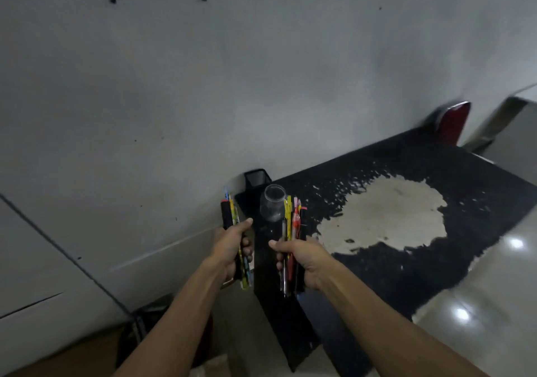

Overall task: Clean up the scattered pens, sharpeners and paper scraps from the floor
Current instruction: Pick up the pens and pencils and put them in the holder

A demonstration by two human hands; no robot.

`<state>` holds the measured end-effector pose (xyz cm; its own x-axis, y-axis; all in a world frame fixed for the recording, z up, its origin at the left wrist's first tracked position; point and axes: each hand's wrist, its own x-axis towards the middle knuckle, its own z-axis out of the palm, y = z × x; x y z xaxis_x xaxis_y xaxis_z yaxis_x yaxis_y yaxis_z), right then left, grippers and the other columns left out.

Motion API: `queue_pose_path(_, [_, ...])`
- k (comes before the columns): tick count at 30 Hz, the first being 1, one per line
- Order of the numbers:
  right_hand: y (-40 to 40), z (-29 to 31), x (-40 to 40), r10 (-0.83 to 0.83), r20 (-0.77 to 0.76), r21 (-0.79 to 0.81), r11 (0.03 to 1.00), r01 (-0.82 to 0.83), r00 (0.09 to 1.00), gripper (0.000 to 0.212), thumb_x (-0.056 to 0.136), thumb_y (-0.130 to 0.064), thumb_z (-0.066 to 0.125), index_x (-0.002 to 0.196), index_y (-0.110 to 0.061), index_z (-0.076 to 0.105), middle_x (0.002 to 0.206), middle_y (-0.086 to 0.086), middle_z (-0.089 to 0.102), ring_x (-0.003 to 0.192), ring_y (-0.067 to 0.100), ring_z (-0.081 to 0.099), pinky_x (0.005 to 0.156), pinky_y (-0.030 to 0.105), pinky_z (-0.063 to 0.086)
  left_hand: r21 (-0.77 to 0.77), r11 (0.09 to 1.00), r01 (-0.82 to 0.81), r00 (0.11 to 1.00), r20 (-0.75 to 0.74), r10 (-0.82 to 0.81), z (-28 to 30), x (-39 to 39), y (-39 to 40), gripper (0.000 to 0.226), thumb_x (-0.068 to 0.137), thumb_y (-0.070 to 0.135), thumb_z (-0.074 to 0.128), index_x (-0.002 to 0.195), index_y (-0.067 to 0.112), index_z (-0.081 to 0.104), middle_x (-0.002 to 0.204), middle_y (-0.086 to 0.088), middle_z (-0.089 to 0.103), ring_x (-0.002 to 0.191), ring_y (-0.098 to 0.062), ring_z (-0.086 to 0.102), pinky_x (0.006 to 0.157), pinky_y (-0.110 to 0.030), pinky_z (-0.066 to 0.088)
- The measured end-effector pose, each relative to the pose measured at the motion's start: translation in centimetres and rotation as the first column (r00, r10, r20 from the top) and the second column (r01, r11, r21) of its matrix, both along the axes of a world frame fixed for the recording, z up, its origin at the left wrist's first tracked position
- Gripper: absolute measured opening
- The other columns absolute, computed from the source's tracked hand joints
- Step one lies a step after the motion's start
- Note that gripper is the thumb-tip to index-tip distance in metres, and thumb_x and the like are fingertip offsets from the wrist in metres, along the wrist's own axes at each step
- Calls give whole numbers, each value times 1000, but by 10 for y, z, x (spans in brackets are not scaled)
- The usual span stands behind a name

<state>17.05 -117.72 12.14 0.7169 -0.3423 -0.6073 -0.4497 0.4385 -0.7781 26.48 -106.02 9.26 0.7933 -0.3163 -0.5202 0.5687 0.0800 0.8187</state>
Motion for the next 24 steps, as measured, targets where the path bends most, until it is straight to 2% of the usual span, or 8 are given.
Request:
queue_pose_path(3, [-41, 1, 36, 45, -10, 26, 999, -45, 999, 16, 83, 0, 71, 79, -8, 57, 60, 8, 52, 48, 17, 50, 44, 23, 47, 23, 975, -222, 974, 44, 221, -1, 34, -35, 24, 86, 19, 66, 73, 15, 46, 50, -2, 39, 38, -15, 36, 43, -26, 35])
queue_pose_path(9, [-87, -6, 89, 76, -9, 58, 996, -75, 997, 15, 80, -4, 75, 85, -6, 61, 64, 7, 58, 53, 16, 56, 53, 27, 51, 11, 860, -509, 858, 83, 507, 7, 79, -70, 21, 85, 15, 64, 72, 16, 47, 52, -4, 42, 39, -16, 38, 44, -27, 36])
queue_pose_path(12, [-102, -12, 112, 17, 50, 103, 994, -22, 999, 20, 79, -4, 76, 92, -7, 61, 66, 7, 60, 57, 17, 58, 55, 29, 52, -13, 802, -597, 799, 82, 596, 11, 98, -84, 25, 86, 19, 68, 74, 16, 47, 51, -5, 42, 39, -17, 37, 45, -27, 35])
queue_pose_path(16, [-115, -16, 142, -35, 120, 133, 991, 18, 992, 14, 80, -4, 75, 81, -9, 62, 65, 8, 60, 57, 19, 59, 62, 34, 54, -50, 745, -665, 741, 76, 667, 11, 118, -103, 32, 84, 22, 73, 70, 14, 46, 48, -4, 42, 37, -17, 37, 43, -27, 36])
queue_pose_path(20, [-130, -21, 177, -152, 186, 185, 976, 118, 971, 14, 80, -1, 74, 84, -5, 62, 63, 9, 60, 46, 15, 59, 47, 26, 53, -41, 704, -709, 698, 97, 709, 1, 144, -123, 30, 84, 25, 73, 71, 13, 49, 49, -4, 45, 40, -19, 39, 47, -29, 40])
queue_pose_path(22, [-137, -28, 196, -197, 205, 181, 970, 160, 959, 15, 79, -3, 76, 87, -6, 63, 69, 10, 63, 54, 17, 62, 55, 29, 55, -54, 691, -721, 680, 135, 721, -8, 157, -133, 28, 87, 24, 70, 70, 13, 50, 46, -1, 46, 39, -19, 41, 47, -30, 39])
queue_pose_path(24, [-145, -39, 221, -242, 226, 199, 960, 199, 943, 17, 78, -4, 78, 87, -8, 64, 75, 8, 64, 66, 20, 62, 74, 38, 57, -56, 678, -733, 657, 199, 727, -20, 175, -145, 27, 89, 24, 67, 70, 14, 50, 47, -2, 48, 40, -18, 43, 48, -30, 40])
